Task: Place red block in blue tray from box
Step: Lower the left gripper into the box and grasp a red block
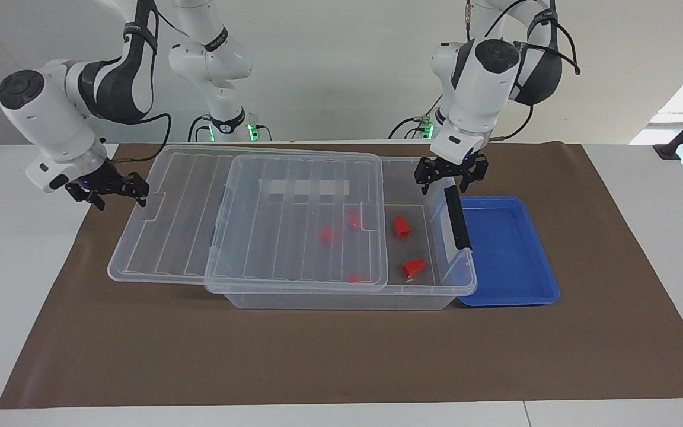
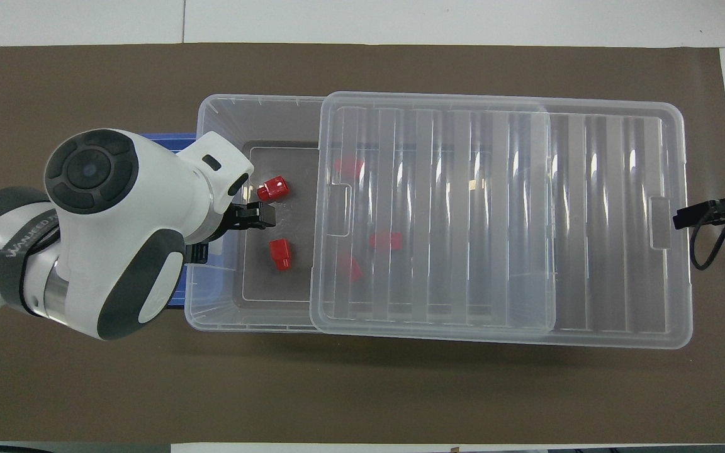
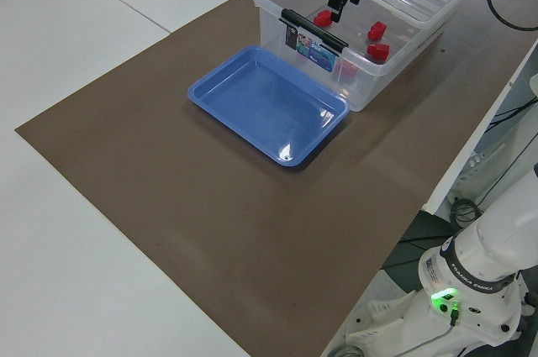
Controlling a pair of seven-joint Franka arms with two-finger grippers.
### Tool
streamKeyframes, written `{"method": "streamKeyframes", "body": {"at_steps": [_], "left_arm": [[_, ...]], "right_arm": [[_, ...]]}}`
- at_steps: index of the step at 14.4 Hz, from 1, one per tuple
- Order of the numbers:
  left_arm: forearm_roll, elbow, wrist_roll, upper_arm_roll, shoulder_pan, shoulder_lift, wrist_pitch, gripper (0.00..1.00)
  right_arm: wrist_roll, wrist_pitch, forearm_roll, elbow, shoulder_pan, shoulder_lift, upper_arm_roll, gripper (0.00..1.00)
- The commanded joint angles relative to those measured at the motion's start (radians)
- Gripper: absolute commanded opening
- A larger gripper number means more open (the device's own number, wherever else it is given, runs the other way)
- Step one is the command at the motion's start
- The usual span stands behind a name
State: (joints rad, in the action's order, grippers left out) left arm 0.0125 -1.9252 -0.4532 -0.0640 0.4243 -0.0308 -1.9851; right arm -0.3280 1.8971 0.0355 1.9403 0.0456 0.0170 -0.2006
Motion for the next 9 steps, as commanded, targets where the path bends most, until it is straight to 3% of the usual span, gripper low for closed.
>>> {"method": "streamKeyframes", "body": {"at_steps": [1, 9], "left_arm": [[-0.013, -0.061, -0.028, 0.013, 0.034, 0.011, -0.07, 0.99], [-0.013, -0.149, -0.067, 0.013, 0.076, -0.032, -0.201, 0.99]], "right_arm": [[-0.039, 0.016, 0.017, 0.011, 0.017, -0.009, 0.0, 1.0], [-0.089, 0.028, 0.017, 0.016, 0.028, -0.009, -0.026, 1.0]]}}
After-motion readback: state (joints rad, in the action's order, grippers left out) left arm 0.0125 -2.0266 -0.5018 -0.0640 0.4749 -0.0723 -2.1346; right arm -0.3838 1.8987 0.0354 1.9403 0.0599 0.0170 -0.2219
